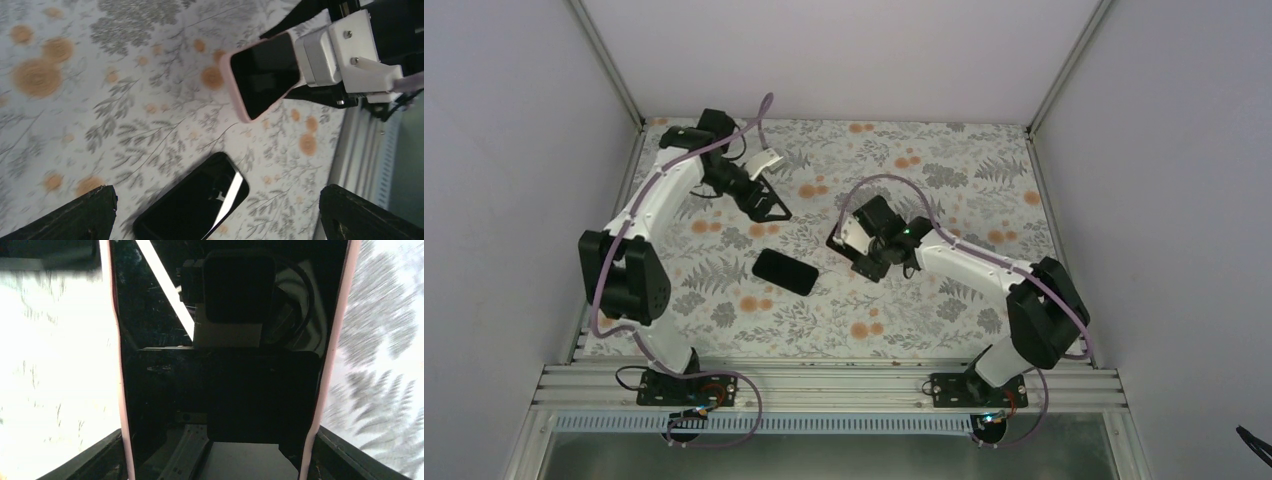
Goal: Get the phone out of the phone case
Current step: Pick up the phone at the center of the board.
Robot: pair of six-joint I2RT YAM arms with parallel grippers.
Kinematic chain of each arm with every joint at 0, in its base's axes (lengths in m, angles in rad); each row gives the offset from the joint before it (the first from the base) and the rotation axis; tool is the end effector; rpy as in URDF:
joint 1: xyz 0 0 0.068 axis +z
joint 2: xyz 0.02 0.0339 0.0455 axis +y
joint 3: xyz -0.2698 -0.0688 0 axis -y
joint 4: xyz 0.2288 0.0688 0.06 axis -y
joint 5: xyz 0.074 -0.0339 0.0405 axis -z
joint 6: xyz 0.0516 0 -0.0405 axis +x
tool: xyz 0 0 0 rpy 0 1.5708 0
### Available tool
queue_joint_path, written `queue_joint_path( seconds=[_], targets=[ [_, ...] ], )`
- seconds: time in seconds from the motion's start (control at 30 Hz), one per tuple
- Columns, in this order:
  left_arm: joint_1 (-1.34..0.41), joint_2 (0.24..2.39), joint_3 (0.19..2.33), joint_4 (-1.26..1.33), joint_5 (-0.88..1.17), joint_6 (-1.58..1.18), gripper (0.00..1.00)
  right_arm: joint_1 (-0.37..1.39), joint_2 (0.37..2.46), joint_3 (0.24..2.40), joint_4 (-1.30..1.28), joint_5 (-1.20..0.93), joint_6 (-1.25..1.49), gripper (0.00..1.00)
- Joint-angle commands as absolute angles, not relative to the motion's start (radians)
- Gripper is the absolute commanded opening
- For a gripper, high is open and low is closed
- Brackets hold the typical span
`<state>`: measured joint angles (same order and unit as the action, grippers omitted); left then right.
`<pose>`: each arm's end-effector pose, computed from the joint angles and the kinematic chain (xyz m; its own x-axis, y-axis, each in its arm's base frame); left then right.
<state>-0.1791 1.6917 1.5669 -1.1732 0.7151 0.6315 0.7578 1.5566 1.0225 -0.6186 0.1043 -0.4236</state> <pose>0.3064 -0.0898 0.3036 -0.5828 0.5585 -0.5902 0.8083 0.4730 -0.3506 0.2176 0.1985 0.2039 -0.3368 -0.8815 -0.3310 -0.8680 0.4269 -0.2536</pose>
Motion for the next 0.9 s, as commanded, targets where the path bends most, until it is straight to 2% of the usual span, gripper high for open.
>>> queue_joint_path(
  seconds=[0.0, 0.23, 0.37, 0.87],
  targets=[
    [-0.223, 1.815, 1.684, -1.312, 0.836, 0.617, 1.0, 0.756, 1.506, 1.097, -0.48, 0.154, -0.45, 0.55],
    [-0.265, 1.954, 1.815, -1.357, 0.87, 0.582, 1.0, 0.764, 1.54, 1.187, -0.451, 0.135, -0.461, 0.54],
    [-0.27, 2.004, 1.871, -1.356, 0.881, 0.547, 1.0, 0.773, 1.566, 1.234, -0.448, 0.148, -0.459, 0.5],
    [-0.289, 2.08, 1.915, -1.358, 1.0, 0.488, 0.98, 0.797, 1.637, 1.326, -0.421, 0.163, -0.442, 0.46]
  ],
)
